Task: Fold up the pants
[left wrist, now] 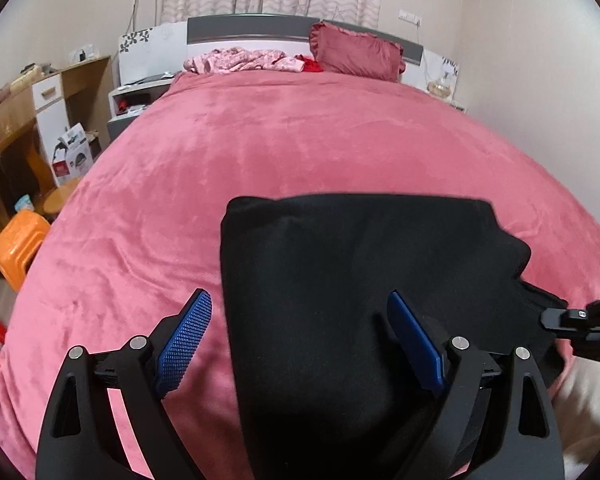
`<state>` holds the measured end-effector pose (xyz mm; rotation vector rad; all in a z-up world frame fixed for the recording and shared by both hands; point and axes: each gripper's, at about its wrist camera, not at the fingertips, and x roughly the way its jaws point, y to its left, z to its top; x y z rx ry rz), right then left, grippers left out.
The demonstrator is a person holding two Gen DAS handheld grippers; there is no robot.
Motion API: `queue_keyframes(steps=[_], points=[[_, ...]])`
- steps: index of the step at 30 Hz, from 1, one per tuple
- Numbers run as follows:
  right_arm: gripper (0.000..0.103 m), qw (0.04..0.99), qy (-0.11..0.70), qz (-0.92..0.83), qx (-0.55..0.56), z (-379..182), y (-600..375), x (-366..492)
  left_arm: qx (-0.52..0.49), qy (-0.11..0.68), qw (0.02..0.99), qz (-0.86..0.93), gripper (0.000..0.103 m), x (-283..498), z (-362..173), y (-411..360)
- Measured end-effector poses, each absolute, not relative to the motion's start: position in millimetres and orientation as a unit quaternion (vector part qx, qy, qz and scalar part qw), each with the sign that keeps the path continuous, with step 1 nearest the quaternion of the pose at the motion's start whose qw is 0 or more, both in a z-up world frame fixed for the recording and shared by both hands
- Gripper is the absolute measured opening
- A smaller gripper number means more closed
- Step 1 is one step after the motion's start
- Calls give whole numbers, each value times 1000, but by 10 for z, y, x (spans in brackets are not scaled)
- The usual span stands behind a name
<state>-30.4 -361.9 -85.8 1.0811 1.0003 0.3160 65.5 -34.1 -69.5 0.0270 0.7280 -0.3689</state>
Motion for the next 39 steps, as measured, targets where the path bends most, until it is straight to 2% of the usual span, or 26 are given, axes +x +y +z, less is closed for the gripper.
queue_keyframes(steps=[4,9,12,14,15,17,19,22,25,26,29,31,32,33,35,39], points=[[6,735,456,144,481,-699,-3643,-593,20,358,914,-188,89,656,-718,-386],[6,732,490,105,460,-1101,-3667,-566,73,404,891,-196,89,689,-1014,-589],[10,734,499,113,445,-1038,-3637,-512,54,417,885,-201,89,719,-996,-499],[18,774,499,96,377,-788,-3549,-477,27,425,882,-202,89,725,-929,-408],[21,818,479,82,307,-532,-3471,-481,19,417,887,-195,89,703,-873,-361],[21,869,436,86,220,-185,-3304,-407,8,388,902,-190,89,636,-776,-298],[21,886,407,125,185,-5,-3110,-285,19,371,907,-200,89,600,-741,-370],[19,875,435,135,165,-180,-2899,15,92,374,903,-192,89,603,-819,-631],[8,869,473,66,130,-563,-2898,234,175,357,901,-175,90,576,-979,-786],[0,864,477,44,152,-713,-2989,296,182,350,901,-180,90,564,-998,-774],[0,847,468,43,248,-769,-3313,139,131,375,896,-197,90,625,-919,-611],[32,861,456,41,222,-607,-3266,58,69,384,898,-201,90,675,-844,-403],[65,870,445,43,207,-523,-3244,8,46,383,901,-199,90,688,-819,-308],[83,880,428,48,200,-448,-3260,-65,19,381,904,-195,91,719,-786,-190],[85,878,423,72,211,-427,-3319,-123,-22,384,902,-196,93,762,-763,-18],[88,835,469,100,270,-742,-3295,58,-83,452,861,-218,95,953,-996,203]])
